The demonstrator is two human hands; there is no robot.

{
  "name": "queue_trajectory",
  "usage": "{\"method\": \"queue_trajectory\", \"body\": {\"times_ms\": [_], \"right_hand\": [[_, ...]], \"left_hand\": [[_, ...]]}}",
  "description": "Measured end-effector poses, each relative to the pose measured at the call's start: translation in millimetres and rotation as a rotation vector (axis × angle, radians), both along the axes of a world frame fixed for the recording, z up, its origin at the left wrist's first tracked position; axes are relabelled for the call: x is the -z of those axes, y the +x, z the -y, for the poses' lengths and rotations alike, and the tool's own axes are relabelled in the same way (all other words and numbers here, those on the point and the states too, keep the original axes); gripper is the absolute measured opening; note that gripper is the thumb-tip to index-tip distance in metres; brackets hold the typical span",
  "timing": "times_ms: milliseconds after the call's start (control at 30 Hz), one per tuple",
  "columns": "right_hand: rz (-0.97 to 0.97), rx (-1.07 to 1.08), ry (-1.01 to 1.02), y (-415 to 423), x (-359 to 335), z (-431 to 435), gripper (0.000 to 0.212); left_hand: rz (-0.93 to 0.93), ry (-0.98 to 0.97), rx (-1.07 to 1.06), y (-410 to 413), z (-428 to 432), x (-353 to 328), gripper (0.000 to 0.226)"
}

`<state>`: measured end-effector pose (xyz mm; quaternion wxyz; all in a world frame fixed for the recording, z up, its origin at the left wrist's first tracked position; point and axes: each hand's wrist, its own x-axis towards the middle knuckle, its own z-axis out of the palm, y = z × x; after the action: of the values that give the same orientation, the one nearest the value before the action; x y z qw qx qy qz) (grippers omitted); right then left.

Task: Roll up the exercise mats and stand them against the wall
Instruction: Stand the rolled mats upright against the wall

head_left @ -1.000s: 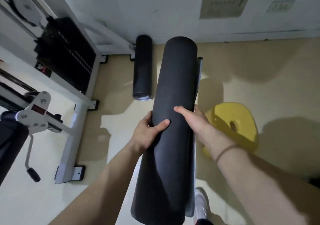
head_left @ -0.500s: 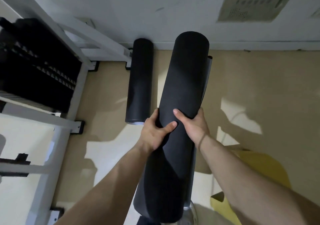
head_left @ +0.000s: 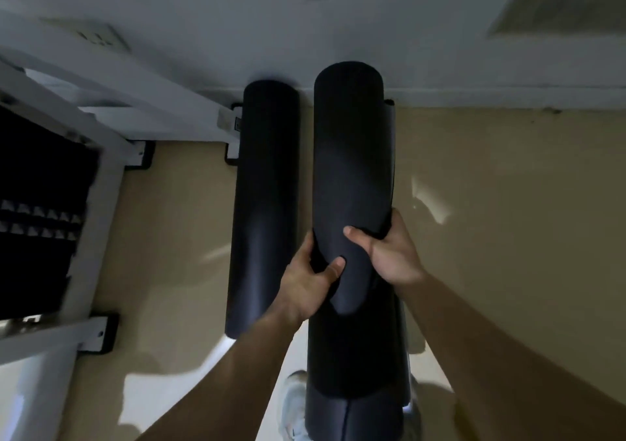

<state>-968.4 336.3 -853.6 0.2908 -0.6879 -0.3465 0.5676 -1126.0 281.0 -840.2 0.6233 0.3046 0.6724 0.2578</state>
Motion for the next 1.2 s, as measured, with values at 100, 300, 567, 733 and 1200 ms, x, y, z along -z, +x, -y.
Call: {"method": "queue_trajectory", "body": {"times_ms": [100,300,567,733,1200], "right_hand": [[-0.035,0.002,0.0,-14.7,48.5,-38.3,0.085],[-0.073,0.003,-0.052,-46.3,130.5,-82.7,0.087],[0.036,-0.062,-0.057,-50.7,148.8,-93.2,0.11],[0.357,-0.338,-0.147,-41.5,100.6,-84.3,0.11],[0.67,-0.431,-0.175,68.3,-194.2,69.4,0.074]], "left_hand": [[-0.124,0.003,0.052,-10.3,-41.1,38.8,0.093],[-0.446,-0.034,0.194,-18.8,-87.9,90.6,0.086],[-0.697,0.016,0.31,-15.4,-101.4,105.7,0.073],[-0.735,-0.008,0.299,-11.8,-97.1,68.2,0.053],[-0.672,-0.05,0.518,-7.2,43.1,-189.5,0.046]]}}
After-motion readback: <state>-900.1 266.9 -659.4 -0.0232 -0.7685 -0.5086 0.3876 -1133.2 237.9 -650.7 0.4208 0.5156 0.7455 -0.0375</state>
